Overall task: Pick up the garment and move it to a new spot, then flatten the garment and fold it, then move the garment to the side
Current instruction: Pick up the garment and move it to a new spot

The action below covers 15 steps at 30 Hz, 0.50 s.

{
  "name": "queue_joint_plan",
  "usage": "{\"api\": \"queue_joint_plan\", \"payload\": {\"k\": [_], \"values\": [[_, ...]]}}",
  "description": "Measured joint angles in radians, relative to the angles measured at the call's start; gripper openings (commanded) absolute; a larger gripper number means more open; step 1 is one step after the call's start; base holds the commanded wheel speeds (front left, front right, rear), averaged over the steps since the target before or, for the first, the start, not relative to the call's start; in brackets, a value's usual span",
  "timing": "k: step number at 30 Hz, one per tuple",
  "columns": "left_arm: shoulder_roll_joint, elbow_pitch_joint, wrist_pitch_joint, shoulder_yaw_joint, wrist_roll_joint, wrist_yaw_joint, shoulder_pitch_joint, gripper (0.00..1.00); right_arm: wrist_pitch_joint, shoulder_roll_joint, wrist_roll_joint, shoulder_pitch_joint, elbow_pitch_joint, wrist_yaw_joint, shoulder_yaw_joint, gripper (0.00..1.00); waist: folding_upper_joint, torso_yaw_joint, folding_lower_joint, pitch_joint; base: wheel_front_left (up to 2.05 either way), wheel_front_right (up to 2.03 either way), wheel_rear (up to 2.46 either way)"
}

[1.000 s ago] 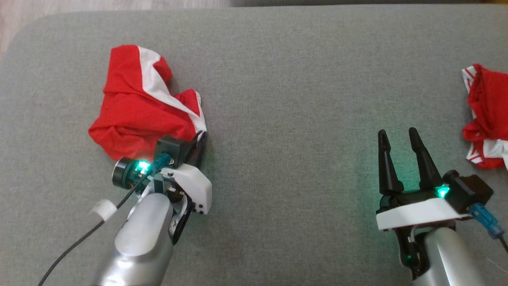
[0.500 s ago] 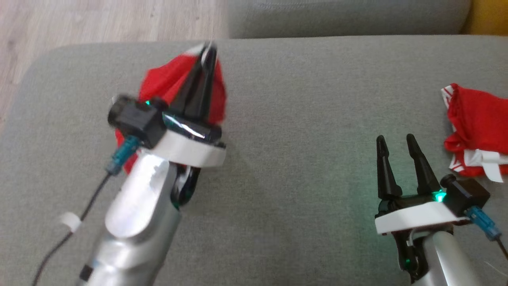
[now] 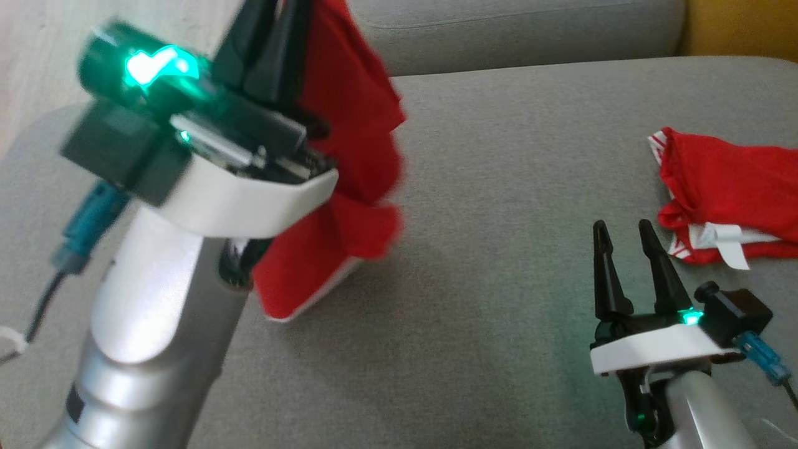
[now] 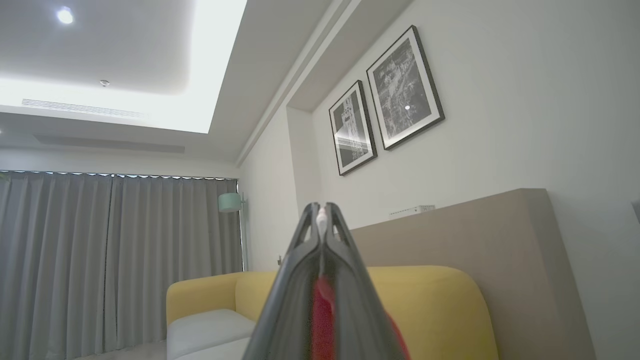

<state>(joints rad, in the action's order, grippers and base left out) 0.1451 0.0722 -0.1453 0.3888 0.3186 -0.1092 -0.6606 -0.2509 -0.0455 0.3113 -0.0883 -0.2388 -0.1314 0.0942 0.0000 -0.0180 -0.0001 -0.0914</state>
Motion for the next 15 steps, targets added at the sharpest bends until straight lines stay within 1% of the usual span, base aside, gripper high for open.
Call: {"api": "queue_joint_plan", "payload": {"k": [4,7,8,9,12,13,15], "values": [[-0.003,0.064,0.043,-0.007,0.000,0.018,-0.064,0.00,0.000,0.000,0.007,0.000,0.000,0.000,0.000,1.00,0.0000,0.022,0.0000,0.000,0.00,0.00,0.00],[-0.007,0.072,0.077,-0.020,0.001,0.034,-0.112,0.00,0.000,0.000,0.017,-0.001,0.002,0.000,0.003,1.00,0.0000,0.041,0.0001,-0.004,0.00,0.00,0.00],[-0.008,0.057,0.108,-0.031,0.001,0.049,-0.142,0.00,0.000,0.000,0.023,-0.002,0.005,0.000,0.006,1.00,0.0000,0.055,0.0000,-0.009,0.00,0.00,0.00],[-0.009,0.042,0.125,-0.034,0.001,0.054,-0.156,0.00,0.000,0.000,0.023,-0.003,0.006,0.000,0.009,1.00,0.0000,0.063,0.0000,-0.013,0.00,0.00,0.00],[-0.015,0.009,0.142,-0.037,0.002,0.065,-0.178,0.00,0.000,0.000,0.032,-0.006,0.010,0.000,0.017,1.00,0.0000,0.080,0.0001,-0.022,0.00,0.00,0.00],[-0.018,-0.027,0.163,-0.034,0.000,0.069,-0.194,0.00,0.000,0.000,0.043,-0.013,0.013,0.000,0.029,1.00,0.0000,0.100,0.0001,-0.034,0.00,0.00,0.00],[-0.021,-0.068,0.173,-0.029,-0.005,0.070,-0.207,0.00,0.000,0.000,0.055,-0.027,0.016,0.000,0.036,1.00,0.0000,0.125,0.0001,-0.049,0.00,0.00,0.00]]}}
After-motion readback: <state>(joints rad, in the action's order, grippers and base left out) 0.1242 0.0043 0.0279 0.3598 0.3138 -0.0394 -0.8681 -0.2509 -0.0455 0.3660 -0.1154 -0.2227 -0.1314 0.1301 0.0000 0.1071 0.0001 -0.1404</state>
